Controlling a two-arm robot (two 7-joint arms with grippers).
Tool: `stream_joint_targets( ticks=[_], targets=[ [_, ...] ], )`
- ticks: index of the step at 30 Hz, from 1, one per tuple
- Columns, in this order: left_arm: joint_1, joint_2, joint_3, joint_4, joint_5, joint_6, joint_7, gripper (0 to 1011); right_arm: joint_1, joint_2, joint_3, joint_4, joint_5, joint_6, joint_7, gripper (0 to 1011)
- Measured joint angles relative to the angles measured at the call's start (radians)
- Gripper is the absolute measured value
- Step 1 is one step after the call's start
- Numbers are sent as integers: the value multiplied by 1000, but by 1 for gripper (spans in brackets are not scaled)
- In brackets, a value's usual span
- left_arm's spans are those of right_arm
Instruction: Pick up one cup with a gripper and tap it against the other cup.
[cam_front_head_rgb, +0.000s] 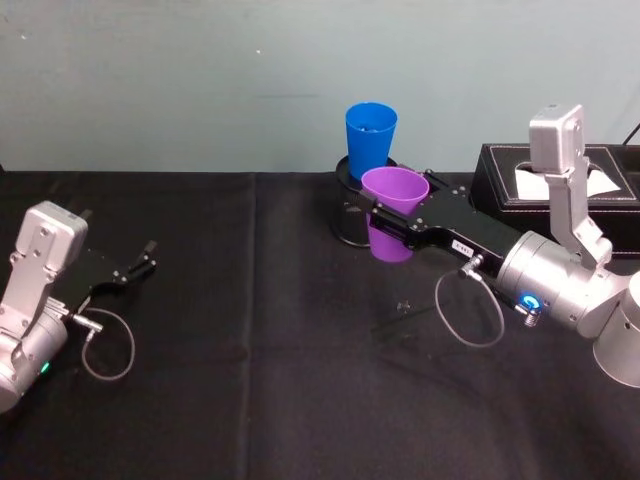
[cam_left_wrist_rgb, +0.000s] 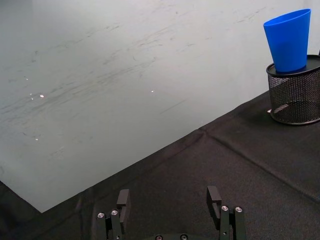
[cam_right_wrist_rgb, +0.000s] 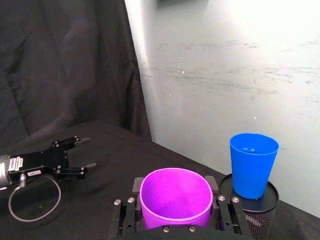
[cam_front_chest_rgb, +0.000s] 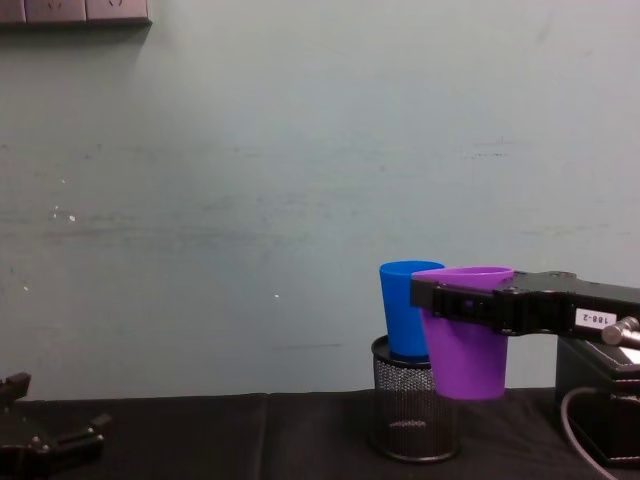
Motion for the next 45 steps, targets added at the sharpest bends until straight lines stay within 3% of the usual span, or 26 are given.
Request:
stream_joint_targets(
  ticks=[45],
  targets=[
    [0,0,0,0,0,0,0,1000,-2,-1,2,2,0,-4,5,737]
  ],
)
